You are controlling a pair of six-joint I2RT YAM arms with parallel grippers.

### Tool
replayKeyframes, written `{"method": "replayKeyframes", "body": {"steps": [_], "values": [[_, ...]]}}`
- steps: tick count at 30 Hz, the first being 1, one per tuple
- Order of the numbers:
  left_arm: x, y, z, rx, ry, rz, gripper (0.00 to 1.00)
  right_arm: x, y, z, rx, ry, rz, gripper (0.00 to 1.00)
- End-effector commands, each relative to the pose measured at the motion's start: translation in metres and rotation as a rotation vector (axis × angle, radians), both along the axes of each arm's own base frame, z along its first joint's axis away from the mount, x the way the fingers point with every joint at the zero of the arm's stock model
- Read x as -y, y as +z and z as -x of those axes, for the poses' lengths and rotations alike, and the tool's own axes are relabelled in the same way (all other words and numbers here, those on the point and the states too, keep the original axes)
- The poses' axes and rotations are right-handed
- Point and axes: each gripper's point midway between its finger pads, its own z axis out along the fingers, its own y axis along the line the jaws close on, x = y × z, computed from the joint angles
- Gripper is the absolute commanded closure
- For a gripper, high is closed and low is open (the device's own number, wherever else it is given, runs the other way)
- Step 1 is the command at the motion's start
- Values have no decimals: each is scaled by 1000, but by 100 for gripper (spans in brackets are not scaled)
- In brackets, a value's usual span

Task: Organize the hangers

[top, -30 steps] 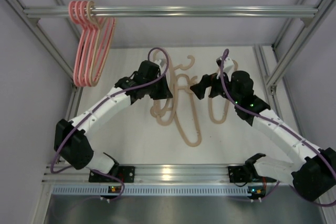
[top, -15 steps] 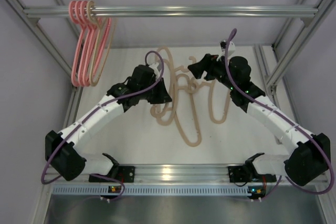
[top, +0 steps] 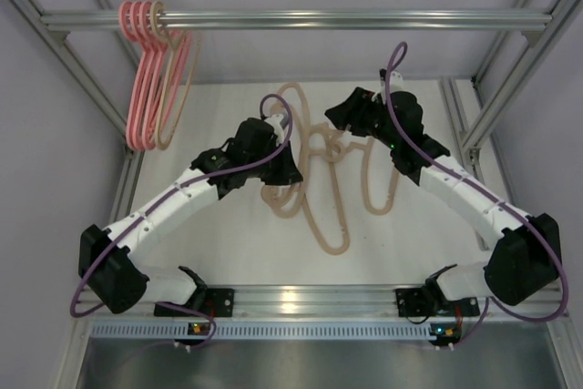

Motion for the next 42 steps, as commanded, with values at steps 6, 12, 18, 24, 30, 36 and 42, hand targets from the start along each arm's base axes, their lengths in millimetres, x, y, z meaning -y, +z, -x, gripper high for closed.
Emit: {"method": "replayKeyframes", "body": {"steps": [6,12,18,24,30,36,42], "values": [[2,20,-12,119,16,34,100,6,2,-8,-34,-44,-3,40],[-3,-4,-19,94,51,-26,100,21,22,-6,45,-81,29,34],[-1,-10,-19,92,47,-26,100,37,11,-12,26,-136,43,30],[3,-2,-17,118,31,4,100,25,-26,-12,-97,-91,32,31],[14,-1,-15,132,3,36,100,15,-42,-15,-147,-64,12,37],[21,1,-15,153,-11,50,100,12,-56,-16,-187,-58,12,56],[24,-11,-14,155,-21,29,100,14,-54,-18,-184,-73,9,98]]}}
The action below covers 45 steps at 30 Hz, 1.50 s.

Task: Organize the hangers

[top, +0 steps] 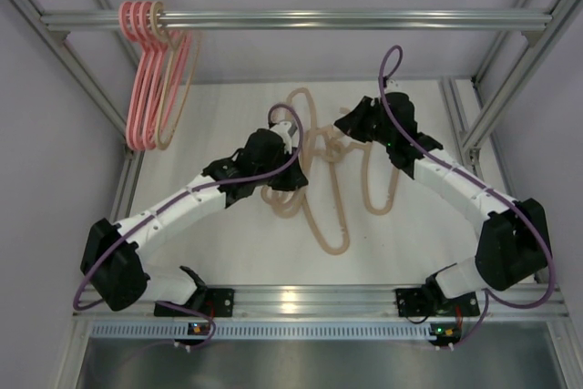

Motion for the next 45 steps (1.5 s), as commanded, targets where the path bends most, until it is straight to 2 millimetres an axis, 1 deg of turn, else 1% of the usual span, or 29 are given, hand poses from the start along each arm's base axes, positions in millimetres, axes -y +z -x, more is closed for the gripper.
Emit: {"method": "replayKeyframes", "body": {"steps": [1,4,7,8,10,11,12,14,15,17,18,19,20,21,23,27,28,29,30,31,32,33,34,35,36,37,38,41,45], "values": [[11,11,-8,85,-20,38,100,3,3,-2,5,-12,-3,100],[10,0,-7,75,-15,19,100,5,4,0,1,-21,-6,100],[7,-9,-7,75,0,-10,88,9,6,3,-5,-40,-2,100],[6,-10,-8,75,6,-16,76,11,7,5,-8,-47,-1,100],[6,-10,-8,77,12,-18,60,16,7,5,-12,-70,2,100],[6,-8,-9,88,19,-19,49,19,9,7,-11,-83,4,100],[5,-5,-11,103,37,-26,45,21,10,7,-11,-91,4,100],[6,0,-9,120,34,-25,37,23,16,9,-2,-100,2,100],[6,2,-10,128,38,-25,31,26,16,10,-5,-114,6,100],[8,10,-8,146,39,-16,23,28,22,13,1,-118,0,100],[6,11,-10,160,59,-24,15,32,23,12,1,-145,8,100],[9,14,-6,173,53,-25,10,34,24,13,1,-156,10,100],[10,19,-5,191,63,-27,6,36,29,14,8,-168,4,100],[11,21,-5,208,70,-36,3,39,28,15,2,-186,15,100],[16,26,-2,264,103,-71,2,41,34,16,6,-201,18,100],[25,31,0,384,159,-182,2,45,35,19,-10,-228,28,100],[33,31,9,414,147,-208,2,47,34,20,-14,-232,33,100],[29,28,3,460,202,-277,2,48,37,22,-12,-238,27,100],[32,32,2,495,207,-309,2,48,36,22,-13,-242,31,100],[42,23,9,512,189,-351,2,50,36,23,-16,-247,32,100],[41,24,7,543,214,-389,2,51,38,24,-13,-254,31,100],[48,26,7,555,212,-397,2,52,39,24,-11,-254,30,100],[55,24,11,569,190,-412,2,52,38,24,-12,-256,32,100],[61,13,12,574,181,-451,2,53,38,25,-16,-256,34,100],[60,12,10,595,198,-484,3,52,38,25,-17,-253,32,100],[65,13,10,607,197,-494,3,52,38,25,-17,-254,32,100],[68,2,9,614,193,-538,4,52,38,26,-18,-254,29,100],[67,-11,4,644,211,-631,9,52,39,27,-16,-252,27,100],[65,-23,1,653,218,-691,17,53,40,27,-12,-252,30,100]]}}
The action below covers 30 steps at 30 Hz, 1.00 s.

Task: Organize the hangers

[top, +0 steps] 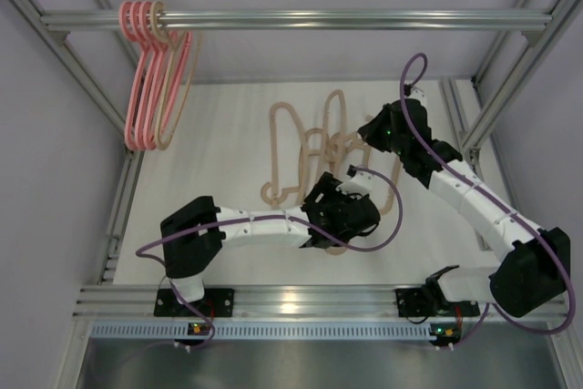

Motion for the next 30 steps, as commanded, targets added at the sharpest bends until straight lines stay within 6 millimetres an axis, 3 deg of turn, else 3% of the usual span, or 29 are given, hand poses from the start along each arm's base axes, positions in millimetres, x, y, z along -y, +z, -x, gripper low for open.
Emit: {"method": "replayKeyframes", "body": {"steps": [1,3,4,7,8,11,14,15,16,17,20,22,26,30], "values": [[-2,18,-10,87,64,-13,24,-2,36,1,77,-7,-40,100],[-5,13,-10,85,71,-30,35,-1,36,1,77,-8,-39,100],[-6,13,-10,86,76,-34,51,-1,36,1,77,-8,-40,100],[-10,15,-9,84,83,-25,71,0,36,2,78,-9,-38,100],[-11,13,-7,80,82,-23,84,-1,36,2,77,-8,-39,100],[-15,16,-6,79,82,-12,100,-2,38,2,80,1,-44,100],[-20,21,-4,74,78,5,100,-4,45,4,94,24,-50,82],[-22,21,-3,72,76,6,100,-3,49,5,104,26,-53,65],[-25,27,-3,72,75,21,100,-1,57,6,123,32,-52,56],[-26,27,-2,66,71,30,100,1,60,7,132,37,-53,37],[-34,29,-2,49,66,49,100,9,78,11,175,36,-68,10],[-39,31,-1,42,62,57,100,16,91,16,208,45,-79,1],[-50,41,0,0,55,102,100,24,109,27,259,96,-92,0],[-74,68,-4,-62,51,218,100,45,121,39,317,86,-70,1]]}}
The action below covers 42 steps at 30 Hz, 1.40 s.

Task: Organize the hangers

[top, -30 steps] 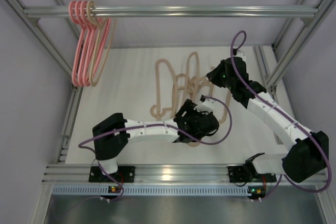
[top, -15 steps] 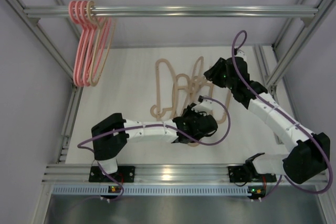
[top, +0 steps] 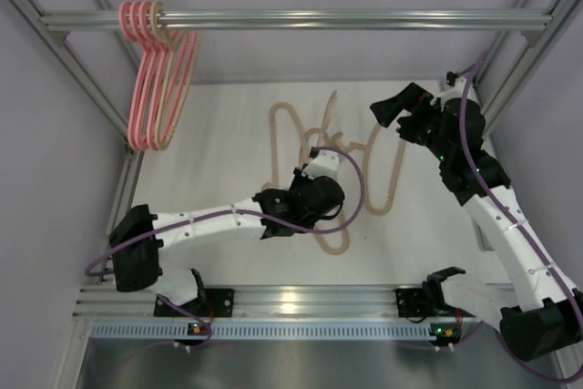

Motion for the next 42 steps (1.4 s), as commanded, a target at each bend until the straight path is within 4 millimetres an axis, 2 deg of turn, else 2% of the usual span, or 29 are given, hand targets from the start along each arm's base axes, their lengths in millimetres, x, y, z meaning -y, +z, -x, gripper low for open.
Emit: {"method": "replayKeyframes", "body": {"steps": [1,2,4,5,6,8,9,11,12,15,16,17,22,24,27,30,31,34,36,37,38,42], "values": [[-18,36,0,-51,-14,168,100,16,37,16,122,24,10,1],[-29,52,-3,-42,-6,211,100,19,38,19,132,22,16,1],[-37,63,0,-70,-32,235,100,26,38,24,158,20,50,0],[-46,83,-4,-55,-26,279,100,27,36,25,163,23,64,1],[-50,92,-5,-62,-36,295,100,28,30,26,159,30,89,1],[-65,103,-4,-117,-50,317,100,24,24,28,162,65,101,0],[-67,123,-6,-112,-62,353,100,22,15,29,155,82,111,0],[-85,129,-5,-167,-50,349,100,16,16,33,185,119,100,1],[-89,151,-6,-150,-59,378,100,15,11,35,187,128,101,0],[-105,167,-3,-176,-61,372,100,13,9,39,209,149,106,1],[-111,189,-4,-146,-58,397,100,13,9,41,212,152,109,1],[-116,186,-1,-178,-50,371,100,14,9,41,217,152,113,0],[-134,225,5,-148,-26,375,100,13,6,44,222,166,128,1],[-137,228,6,-162,-20,369,100,13,3,45,216,169,128,1],[-140,242,9,-145,-23,385,100,12,-1,45,210,178,131,0],[-151,252,3,-117,20,374,100,10,-2,45,209,188,132,0],[-159,249,1,-126,46,350,100,10,-1,45,210,192,134,1],[-166,250,-12,-134,72,335,100,8,-3,45,206,203,131,0],[-170,248,-24,-142,90,324,100,6,-3,45,205,211,123,0],[-180,246,-32,-143,118,314,100,6,-4,45,203,214,122,1],[-179,242,-38,-157,117,315,100,5,-5,46,200,216,117,1],[-194,238,-52,-166,155,329,100,5,-8,48,199,220,113,1]]}}
